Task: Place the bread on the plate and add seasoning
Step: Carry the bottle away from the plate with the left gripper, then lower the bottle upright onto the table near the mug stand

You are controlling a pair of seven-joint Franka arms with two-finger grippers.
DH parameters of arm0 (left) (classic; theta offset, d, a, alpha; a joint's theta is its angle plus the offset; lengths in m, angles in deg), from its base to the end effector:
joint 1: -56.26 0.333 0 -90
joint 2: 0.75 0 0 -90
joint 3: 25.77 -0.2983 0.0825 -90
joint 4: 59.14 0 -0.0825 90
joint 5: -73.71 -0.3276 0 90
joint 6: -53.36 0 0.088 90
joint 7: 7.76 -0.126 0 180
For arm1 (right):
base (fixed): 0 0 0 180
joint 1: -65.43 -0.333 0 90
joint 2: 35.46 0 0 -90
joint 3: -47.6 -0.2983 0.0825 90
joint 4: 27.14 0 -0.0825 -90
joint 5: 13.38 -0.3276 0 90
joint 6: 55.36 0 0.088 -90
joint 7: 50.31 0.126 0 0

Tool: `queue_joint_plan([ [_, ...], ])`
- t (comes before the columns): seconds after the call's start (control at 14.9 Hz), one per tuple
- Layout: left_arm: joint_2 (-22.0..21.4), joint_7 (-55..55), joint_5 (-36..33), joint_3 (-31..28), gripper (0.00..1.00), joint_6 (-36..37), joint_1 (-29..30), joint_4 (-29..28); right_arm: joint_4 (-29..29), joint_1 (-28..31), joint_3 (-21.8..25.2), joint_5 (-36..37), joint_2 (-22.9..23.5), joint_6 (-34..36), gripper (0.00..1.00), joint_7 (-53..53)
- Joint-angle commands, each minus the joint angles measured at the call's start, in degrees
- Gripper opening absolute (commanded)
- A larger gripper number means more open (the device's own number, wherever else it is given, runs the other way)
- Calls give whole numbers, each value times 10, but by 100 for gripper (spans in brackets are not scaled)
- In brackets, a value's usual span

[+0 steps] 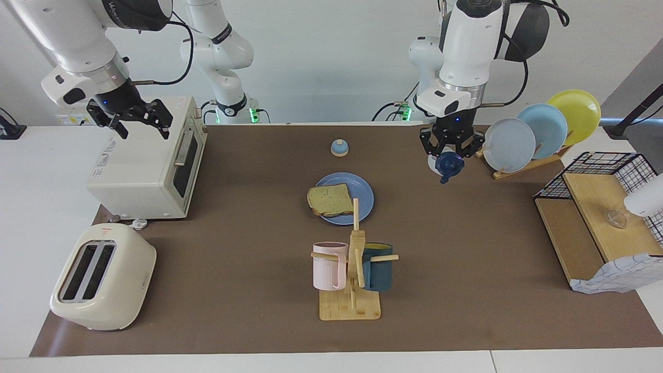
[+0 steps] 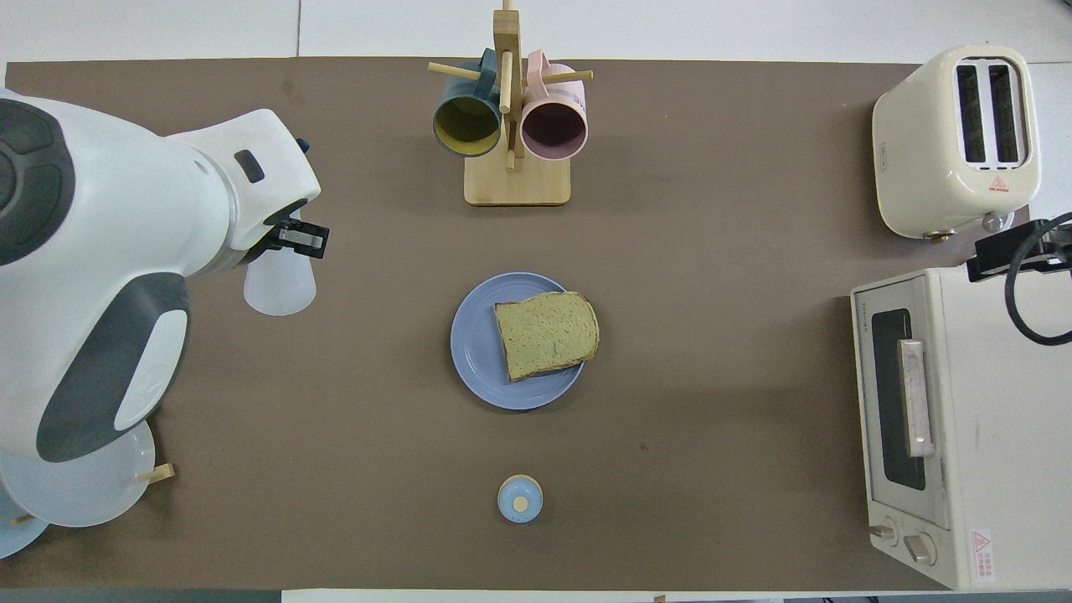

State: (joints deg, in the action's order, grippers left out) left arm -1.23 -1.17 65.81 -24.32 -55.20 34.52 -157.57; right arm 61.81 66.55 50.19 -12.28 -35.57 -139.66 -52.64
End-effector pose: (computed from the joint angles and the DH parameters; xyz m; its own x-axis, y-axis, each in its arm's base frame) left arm 0.4881 -0.1955 0.5616 0.9268 -0.3207 0.1956 -0.3031 -0.9460 -0.1146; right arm 0.4844 -0.0340 0.5880 0.9965 -0.0258 -0.0799 -0.0246 -0.9996 0.0159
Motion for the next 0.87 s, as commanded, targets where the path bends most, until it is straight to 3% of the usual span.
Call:
queue_joint_plan([
  [0.0, -39, 7, 21, 3, 0, -51, 25, -57, 18, 5, -1, 0, -14, -9, 100, -7],
  [0.2, -50, 7, 49, 3, 0, -98, 42, -86, 18, 5, -1, 0, -14, -9, 100, -7],
  [0.54, -90, 7, 61, 3, 0, -227, 57, -194, 18, 5, -1, 0, -14, -9, 100, -7],
  [0.81, -91, 17, 61, 1, 0, -314, 57, -245, 18, 5, -1, 0, -14, -9, 100, -7],
])
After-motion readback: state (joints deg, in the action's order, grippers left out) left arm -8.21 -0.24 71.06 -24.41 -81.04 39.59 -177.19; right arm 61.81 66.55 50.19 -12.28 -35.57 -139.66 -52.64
